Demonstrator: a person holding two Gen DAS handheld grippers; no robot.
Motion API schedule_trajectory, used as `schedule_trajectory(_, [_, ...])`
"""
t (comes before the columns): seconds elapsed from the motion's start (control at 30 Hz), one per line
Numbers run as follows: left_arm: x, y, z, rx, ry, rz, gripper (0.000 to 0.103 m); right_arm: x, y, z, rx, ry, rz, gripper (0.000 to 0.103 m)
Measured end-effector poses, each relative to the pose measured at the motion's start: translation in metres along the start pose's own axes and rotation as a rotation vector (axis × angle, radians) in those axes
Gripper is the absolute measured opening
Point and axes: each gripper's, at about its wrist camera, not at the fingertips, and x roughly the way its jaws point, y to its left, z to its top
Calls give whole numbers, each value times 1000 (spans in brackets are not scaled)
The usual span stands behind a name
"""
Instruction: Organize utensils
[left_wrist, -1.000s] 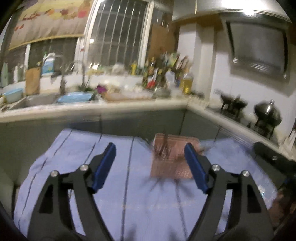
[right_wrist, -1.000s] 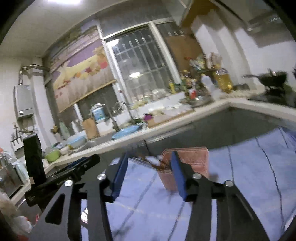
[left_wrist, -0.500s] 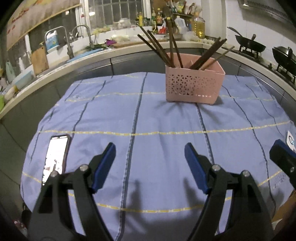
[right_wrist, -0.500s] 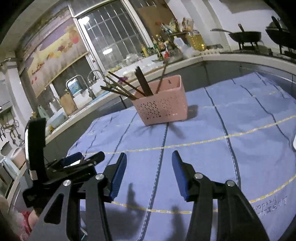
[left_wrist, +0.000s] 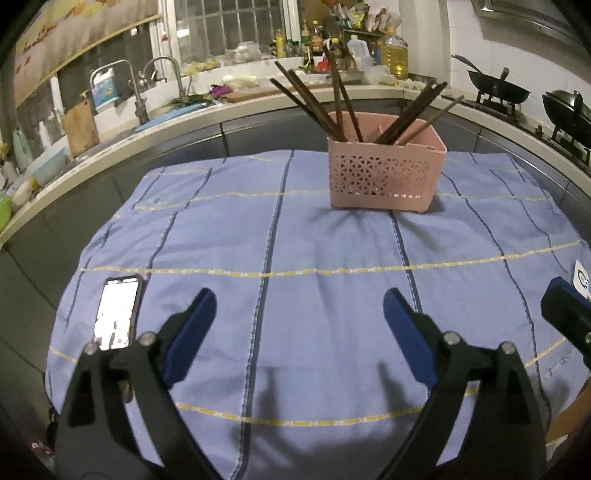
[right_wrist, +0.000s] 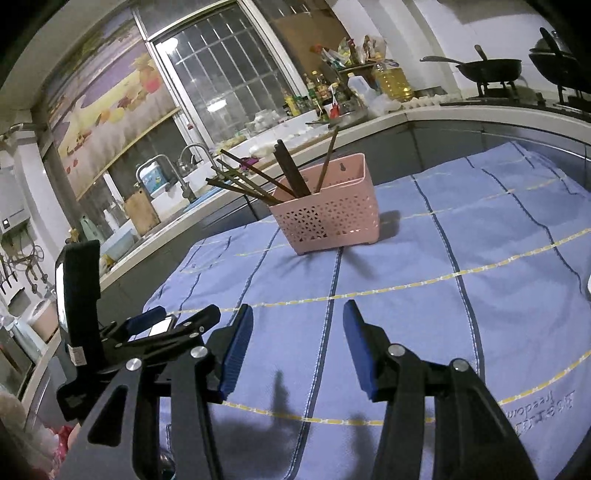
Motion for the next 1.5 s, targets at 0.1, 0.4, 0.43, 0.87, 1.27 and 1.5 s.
schedule_trajectory(0.1, [-2, 2, 1, -9, -4, 7, 93, 1, -1, 0, 7, 5, 0, 51])
schedule_trajectory(0.4, [-4, 9, 3, -24, -5, 32, 97, 1, -3, 2, 13, 18, -20, 52])
schedule_trajectory(0.43, [-4, 9, 3, -24, -1, 35, 97, 2, -3, 2, 13, 21, -23, 52])
schedule_trajectory(0.87, [-2, 7, 0, -4, 21, 71, 97, 2, -3, 3, 18, 33, -37, 57])
schedule_trajectory(1.27, [-2, 16, -1, -26, 8, 103, 97, 10, 5, 2, -35, 70, -227, 64])
schedule_trajectory(1.5, [0, 15, -6, -12, 2, 152, 97, 15, 5, 0, -50, 86, -286, 68])
